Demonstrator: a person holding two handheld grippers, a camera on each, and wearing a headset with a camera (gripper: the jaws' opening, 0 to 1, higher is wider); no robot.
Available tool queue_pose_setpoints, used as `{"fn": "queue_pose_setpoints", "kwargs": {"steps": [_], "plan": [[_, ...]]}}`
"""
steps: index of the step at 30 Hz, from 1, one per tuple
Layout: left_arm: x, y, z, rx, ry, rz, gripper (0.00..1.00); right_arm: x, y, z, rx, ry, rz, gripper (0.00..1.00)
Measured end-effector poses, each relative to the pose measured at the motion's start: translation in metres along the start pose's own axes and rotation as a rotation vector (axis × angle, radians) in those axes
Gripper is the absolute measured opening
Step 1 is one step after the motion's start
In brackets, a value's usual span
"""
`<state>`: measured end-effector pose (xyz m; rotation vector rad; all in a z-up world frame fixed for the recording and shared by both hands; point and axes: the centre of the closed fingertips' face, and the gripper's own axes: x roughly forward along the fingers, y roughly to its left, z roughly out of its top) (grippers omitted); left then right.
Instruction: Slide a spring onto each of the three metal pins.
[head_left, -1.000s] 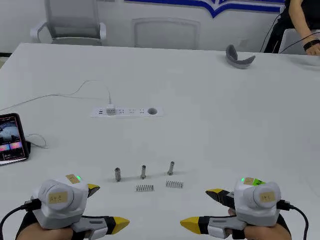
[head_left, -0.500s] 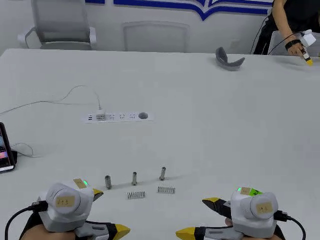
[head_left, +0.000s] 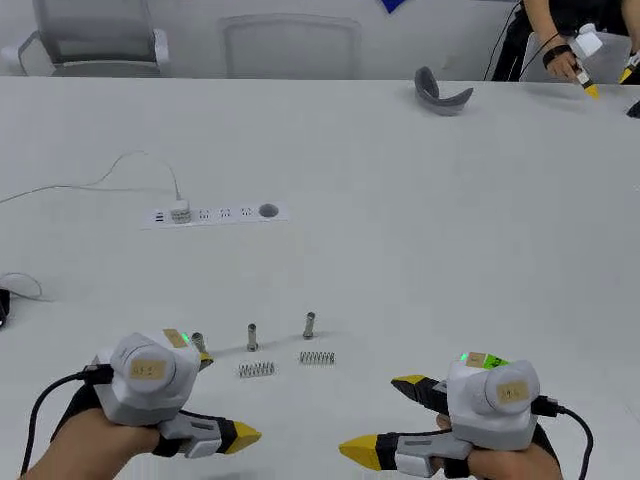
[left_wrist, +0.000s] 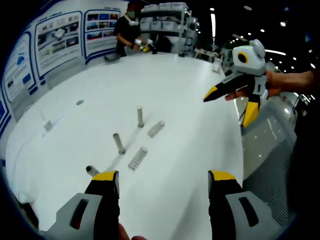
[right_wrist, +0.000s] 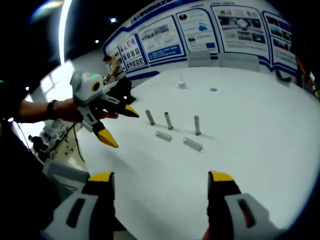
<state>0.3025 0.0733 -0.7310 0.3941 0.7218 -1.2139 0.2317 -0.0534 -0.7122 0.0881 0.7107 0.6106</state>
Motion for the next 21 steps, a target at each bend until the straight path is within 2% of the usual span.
{"fn": "queue_pose_setpoints", "kwargs": {"steps": [11,21], "plan": [[0.021,0.003,0.003,0.022,0.024,-0.027,0.73,-0.001,0.002,-0.002,0.0,0.006,0.009,0.78],[0.038,0.01,0.002,0.003,0.029,-0.035,0.72,0.001,0.002,-0.002,0.007,0.012,0.02,0.79]]}}
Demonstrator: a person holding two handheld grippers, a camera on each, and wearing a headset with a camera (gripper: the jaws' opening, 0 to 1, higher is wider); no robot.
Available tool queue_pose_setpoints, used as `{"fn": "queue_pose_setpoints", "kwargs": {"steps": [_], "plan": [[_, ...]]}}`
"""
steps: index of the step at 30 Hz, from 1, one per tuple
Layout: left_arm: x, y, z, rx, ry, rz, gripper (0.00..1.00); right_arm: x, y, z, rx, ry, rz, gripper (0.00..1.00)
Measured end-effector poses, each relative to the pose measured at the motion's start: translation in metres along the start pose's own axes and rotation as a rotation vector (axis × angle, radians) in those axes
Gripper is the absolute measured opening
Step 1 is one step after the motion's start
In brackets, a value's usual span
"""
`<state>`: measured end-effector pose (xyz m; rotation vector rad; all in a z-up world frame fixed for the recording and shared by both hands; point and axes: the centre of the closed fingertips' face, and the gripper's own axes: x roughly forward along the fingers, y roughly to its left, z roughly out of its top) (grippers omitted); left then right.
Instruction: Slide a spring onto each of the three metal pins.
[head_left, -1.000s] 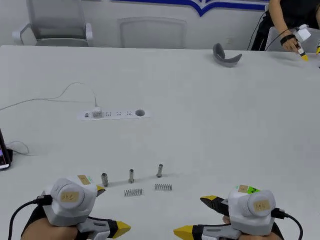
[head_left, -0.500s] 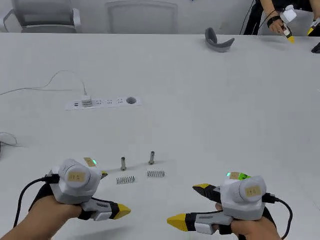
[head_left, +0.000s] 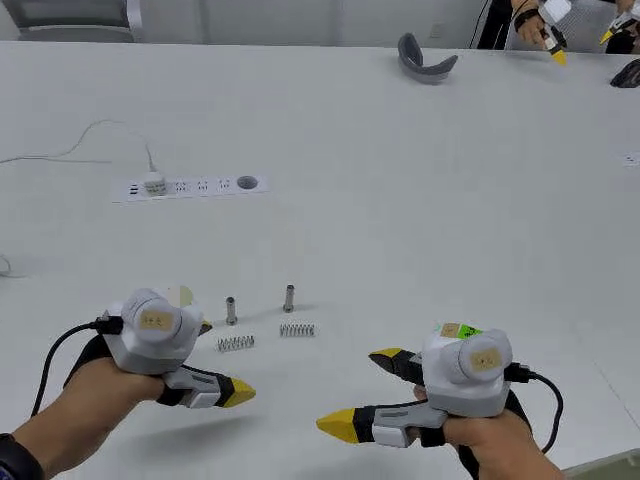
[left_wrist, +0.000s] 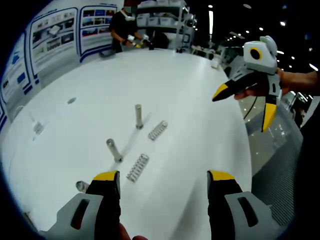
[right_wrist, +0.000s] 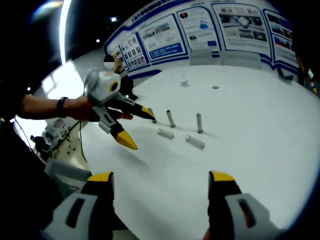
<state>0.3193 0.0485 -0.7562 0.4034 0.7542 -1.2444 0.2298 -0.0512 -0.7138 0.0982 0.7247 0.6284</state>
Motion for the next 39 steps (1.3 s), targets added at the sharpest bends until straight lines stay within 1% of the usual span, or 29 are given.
{"fn": "queue_pose_setpoints", "kwargs": {"steps": [8,11,13,17,20,22,24,26,30,33,36,37,39], "plan": [[0.019,0.004,-0.004,-0.014,0.017,-0.012,0.69,0.0,0.0,-0.003,0.008,0.008,0.003,0.79],[0.024,0.006,-0.006,-0.019,0.023,-0.016,0.68,0.0,0.0,-0.005,0.008,0.012,0.005,0.79],[0.026,0.007,-0.007,-0.02,0.025,-0.013,0.67,0.0,0.0,-0.007,0.01,0.015,0.005,0.79],[0.031,0.014,-0.011,-0.028,0.02,-0.001,0.62,0.001,0.001,-0.008,0.014,0.016,0.007,0.78],[0.032,0.014,-0.011,-0.028,0.016,0.009,0.56,0.001,0.0,-0.008,0.015,0.016,0.008,0.78],[0.035,0.015,-0.014,-0.014,0.023,0.014,0.51,0.001,0.0,-0.007,0.016,0.014,0.008,0.78],[0.036,0.015,-0.018,0.013,0.039,0.021,0.48,0.002,0.0,-0.007,0.016,0.014,0.01,0.78],[0.036,0.015,-0.018,0.016,0.039,0.022,0.47,0.002,0.001,-0.006,0.021,0.016,0.021,0.77],[0.036,0.015,-0.019,0.01,0.037,0.026,0.42,0.003,0.001,-0.005,0.019,0.014,0.023,0.76],[0.037,0.018,-0.022,0.012,0.046,0.043,0.38,0.003,0.001,-0.005,0.018,0.015,0.023,0.76],[0.038,0.019,-0.022,0.016,0.046,0.051,0.34,0.003,0.001,-0.005,0.018,0.014,0.023,0.76],[0.039,0.019,-0.023,0.022,0.049,0.052,0.33,0.003,0.001,-0.005,0.017,0.015,0.023,0.76],[0.04,0.02,-0.026,0.053,0.063,0.063,0.32,0.002,0.0,-0.005,0.017,0.016,0.021,0.76]]}}
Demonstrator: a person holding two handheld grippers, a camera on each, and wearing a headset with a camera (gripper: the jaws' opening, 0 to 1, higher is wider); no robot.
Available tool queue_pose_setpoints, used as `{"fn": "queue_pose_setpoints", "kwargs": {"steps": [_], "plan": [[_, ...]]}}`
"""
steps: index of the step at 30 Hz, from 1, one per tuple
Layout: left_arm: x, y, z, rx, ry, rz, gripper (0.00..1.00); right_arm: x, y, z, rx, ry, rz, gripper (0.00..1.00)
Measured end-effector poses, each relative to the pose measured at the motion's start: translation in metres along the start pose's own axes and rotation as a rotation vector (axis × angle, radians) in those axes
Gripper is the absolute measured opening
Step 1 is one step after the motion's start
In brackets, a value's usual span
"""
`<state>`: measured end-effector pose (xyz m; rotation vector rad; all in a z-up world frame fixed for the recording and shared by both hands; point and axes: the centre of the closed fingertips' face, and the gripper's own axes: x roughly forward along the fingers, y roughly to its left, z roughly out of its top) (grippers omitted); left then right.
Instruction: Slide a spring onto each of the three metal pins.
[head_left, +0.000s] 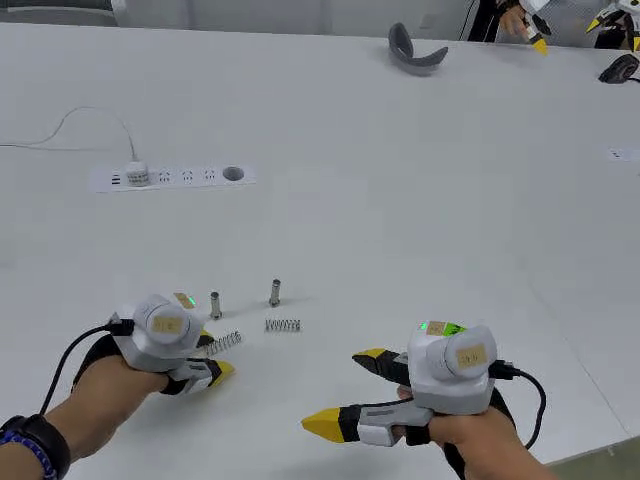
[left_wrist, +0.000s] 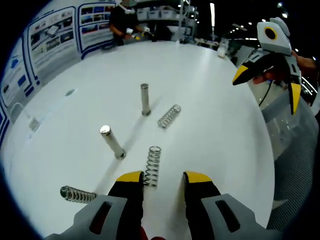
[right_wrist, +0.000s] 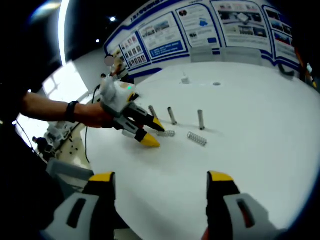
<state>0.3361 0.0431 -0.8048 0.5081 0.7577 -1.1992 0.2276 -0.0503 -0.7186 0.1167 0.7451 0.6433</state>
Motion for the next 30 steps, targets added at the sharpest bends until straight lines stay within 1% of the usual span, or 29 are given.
{"fn": "queue_pose_setpoints", "kwargs": {"steps": [2,4,5,7,8,9,10,11,13,16,18,21,22,23,26,30], "plan": [[-0.001,0.001,0.001,0.004,-0.002,0.012,0.29,-0.001,0.0,0.001,0.002,-0.004,-0.002,0.76],[-0.001,0.005,0.002,-0.002,-0.004,0.032,0.25,-0.002,-0.001,0.001,0.004,-0.005,-0.004,0.75],[-0.001,0.008,0.003,-0.014,-0.007,0.05,0.22,-0.002,-0.002,0.001,0.004,-0.003,-0.005,0.75],[-0.001,0.011,0.002,-0.037,-0.01,0.066,0.11,-0.003,-0.003,0.0,0.005,0.0,-0.009,0.75],[-0.001,0.011,0.002,-0.063,-0.016,0.073,0.11,-0.003,-0.003,0.0,0.006,0.001,-0.009,0.75],[-0.003,0.011,0.002,-0.061,-0.013,0.075,0.11,-0.003,-0.003,0.0,0.005,0.0,-0.01,0.75],[-0.003,0.008,0.001,-0.061,-0.01,0.07,0.11,-0.004,-0.002,0.001,0.004,-0.001,-0.011,0.75],[-0.003,0.003,0.0,-0.062,-0.005,0.054,0.11,-0.005,-0.002,0.002,0.002,-0.003,-0.01,0.75],[-0.005,-0.001,-0.001,-0.059,-0.003,0.051,0.11,-0.005,-0.001,0.002,0.0,-0.004,-0.01,0.75],[-0.008,-0.006,-0.005,-0.08,-0.002,0.044,0.11,-0.005,-0.001,0.001,-0.002,-0.003,-0.011,0.75],[-0.01,-0.007,-0.008,-0.096,-0.003,0.046,0.11,-0.005,0.001,0.0,-0.002,-0.002,-0.01,0.75],[-0.015,-0.011,-0.013,-0.134,-0.006,0.05,0.11,-0.005,0.002,-0.002,-0.004,0.002,-0.009,0.75],[-0.015,-0.011,-0.015,-0.138,-0.001,0.051,0.11,-0.005,0.003,-0.002,-0.004,0.002,-0.008,0.75],[-0.016,-0.011,-0.016,-0.139,-0.007,0.054,0.11,-0.005,0.003,-0.002,-0.003,0.001,-0.008,0.75],[-0.022,-0.013,-0.023,-0.167,0.002,0.06,0.1,-0.006,0.005,-0.002,-0.003,-0.002,-0.005,0.75],[-0.03,-0.019,-0.029,-0.18,-0.004,0.063,0.1,-0.006,0.007,-0.003,-0.004,-0.004,-0.006,0.75]]}}
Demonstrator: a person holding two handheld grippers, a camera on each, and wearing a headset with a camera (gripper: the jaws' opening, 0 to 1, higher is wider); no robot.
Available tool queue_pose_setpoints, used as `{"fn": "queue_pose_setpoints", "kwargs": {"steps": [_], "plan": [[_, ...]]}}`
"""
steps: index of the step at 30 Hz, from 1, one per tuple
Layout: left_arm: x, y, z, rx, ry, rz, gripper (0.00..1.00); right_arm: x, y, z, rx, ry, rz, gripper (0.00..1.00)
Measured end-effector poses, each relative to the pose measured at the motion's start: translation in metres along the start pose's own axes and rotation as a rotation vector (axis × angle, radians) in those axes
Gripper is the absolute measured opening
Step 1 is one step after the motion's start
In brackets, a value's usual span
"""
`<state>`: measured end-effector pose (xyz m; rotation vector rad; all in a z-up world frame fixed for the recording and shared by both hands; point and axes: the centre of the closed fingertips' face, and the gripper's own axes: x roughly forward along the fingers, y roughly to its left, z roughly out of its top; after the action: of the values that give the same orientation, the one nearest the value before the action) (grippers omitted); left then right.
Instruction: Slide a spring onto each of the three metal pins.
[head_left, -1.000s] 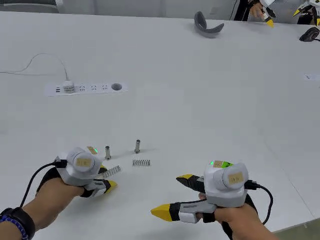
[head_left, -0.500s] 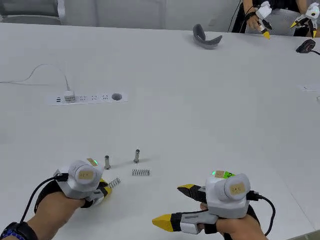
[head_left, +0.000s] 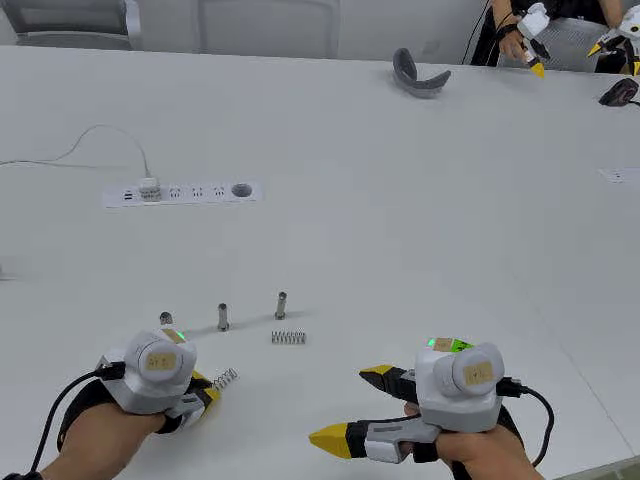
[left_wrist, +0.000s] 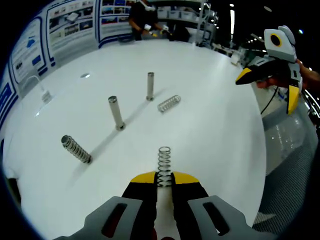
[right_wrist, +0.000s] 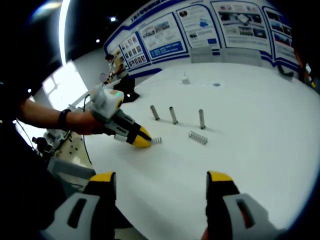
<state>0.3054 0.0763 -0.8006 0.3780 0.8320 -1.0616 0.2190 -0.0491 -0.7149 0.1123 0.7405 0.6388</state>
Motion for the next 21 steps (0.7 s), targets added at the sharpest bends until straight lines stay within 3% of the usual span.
{"fn": "queue_pose_setpoints", "kwargs": {"steps": [6,21], "plan": [[-0.012,-0.003,0.0,-0.037,-0.025,0.011,0.1,-0.001,0.003,-0.001,-0.002,-0.001,0.002,0.75],[-0.039,-0.01,0.012,-0.05,-0.091,0.024,0.1,0.0,0.011,0.0,-0.017,0.003,0.016,0.75]]}}
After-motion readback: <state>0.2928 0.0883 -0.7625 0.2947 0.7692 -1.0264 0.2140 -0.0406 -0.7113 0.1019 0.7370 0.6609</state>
